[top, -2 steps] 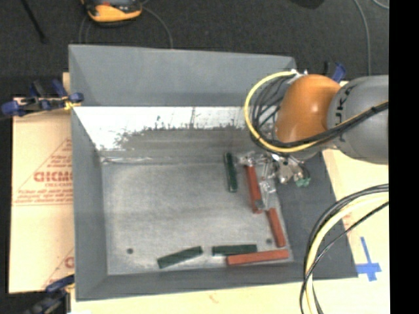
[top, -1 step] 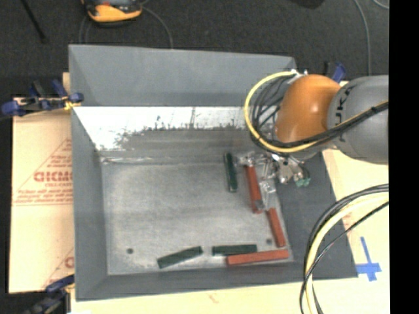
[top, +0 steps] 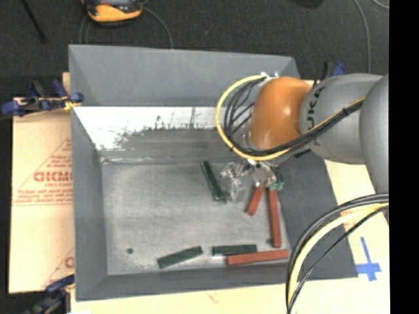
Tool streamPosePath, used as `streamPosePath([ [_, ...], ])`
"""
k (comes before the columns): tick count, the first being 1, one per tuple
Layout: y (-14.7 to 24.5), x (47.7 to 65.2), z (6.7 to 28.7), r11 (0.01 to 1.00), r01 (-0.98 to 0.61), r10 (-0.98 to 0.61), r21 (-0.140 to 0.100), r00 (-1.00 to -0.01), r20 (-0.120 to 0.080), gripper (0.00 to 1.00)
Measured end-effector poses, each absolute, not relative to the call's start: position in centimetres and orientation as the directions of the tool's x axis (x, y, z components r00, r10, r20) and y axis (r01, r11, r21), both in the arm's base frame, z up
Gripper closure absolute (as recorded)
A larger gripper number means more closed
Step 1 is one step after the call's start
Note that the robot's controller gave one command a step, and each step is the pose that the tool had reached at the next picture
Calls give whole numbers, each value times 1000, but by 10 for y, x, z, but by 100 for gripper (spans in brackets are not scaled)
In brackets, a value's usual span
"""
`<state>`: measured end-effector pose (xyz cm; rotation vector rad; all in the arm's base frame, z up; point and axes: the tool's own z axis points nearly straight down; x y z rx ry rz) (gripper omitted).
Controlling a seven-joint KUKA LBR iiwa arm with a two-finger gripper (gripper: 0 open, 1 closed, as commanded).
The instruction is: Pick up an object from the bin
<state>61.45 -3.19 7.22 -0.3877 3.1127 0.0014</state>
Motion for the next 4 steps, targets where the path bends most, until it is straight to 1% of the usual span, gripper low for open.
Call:
streamPosePath([
  [1,-32,614,72,970,-245,-245,1,-970,-5,0],
  [2,-32,614,72,970,-245,-245,1,-970,-5,0],
  [3,29,637,71,981,-195,-195,1,-981,-7,100],
  [4,29,637,71,981,-195,-195,1,-981,-7,100],
])
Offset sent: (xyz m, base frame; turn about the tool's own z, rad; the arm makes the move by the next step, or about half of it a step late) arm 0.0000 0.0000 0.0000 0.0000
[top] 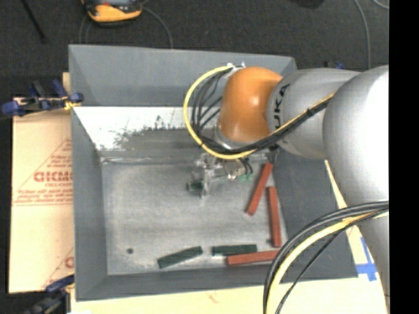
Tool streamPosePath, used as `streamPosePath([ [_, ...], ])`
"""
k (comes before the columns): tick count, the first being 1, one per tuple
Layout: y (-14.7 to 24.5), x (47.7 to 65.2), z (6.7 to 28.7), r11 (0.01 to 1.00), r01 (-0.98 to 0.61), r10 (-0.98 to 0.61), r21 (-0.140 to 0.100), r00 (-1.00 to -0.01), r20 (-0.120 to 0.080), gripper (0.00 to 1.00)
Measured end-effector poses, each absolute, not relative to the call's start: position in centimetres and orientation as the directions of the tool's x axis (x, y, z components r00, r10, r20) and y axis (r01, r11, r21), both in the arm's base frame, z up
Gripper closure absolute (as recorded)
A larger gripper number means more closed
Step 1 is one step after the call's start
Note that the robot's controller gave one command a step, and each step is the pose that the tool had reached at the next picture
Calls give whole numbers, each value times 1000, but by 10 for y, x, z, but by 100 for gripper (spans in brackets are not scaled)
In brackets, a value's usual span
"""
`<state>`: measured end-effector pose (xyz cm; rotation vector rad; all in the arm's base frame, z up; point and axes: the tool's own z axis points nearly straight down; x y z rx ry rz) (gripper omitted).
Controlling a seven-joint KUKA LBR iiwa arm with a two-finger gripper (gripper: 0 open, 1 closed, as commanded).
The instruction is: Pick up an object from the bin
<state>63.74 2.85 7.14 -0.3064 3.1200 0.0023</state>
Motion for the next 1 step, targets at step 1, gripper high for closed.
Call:
streamPosePath([
  [1,29,619,219,972,-237,-237,-2,-972,-5,100],
])
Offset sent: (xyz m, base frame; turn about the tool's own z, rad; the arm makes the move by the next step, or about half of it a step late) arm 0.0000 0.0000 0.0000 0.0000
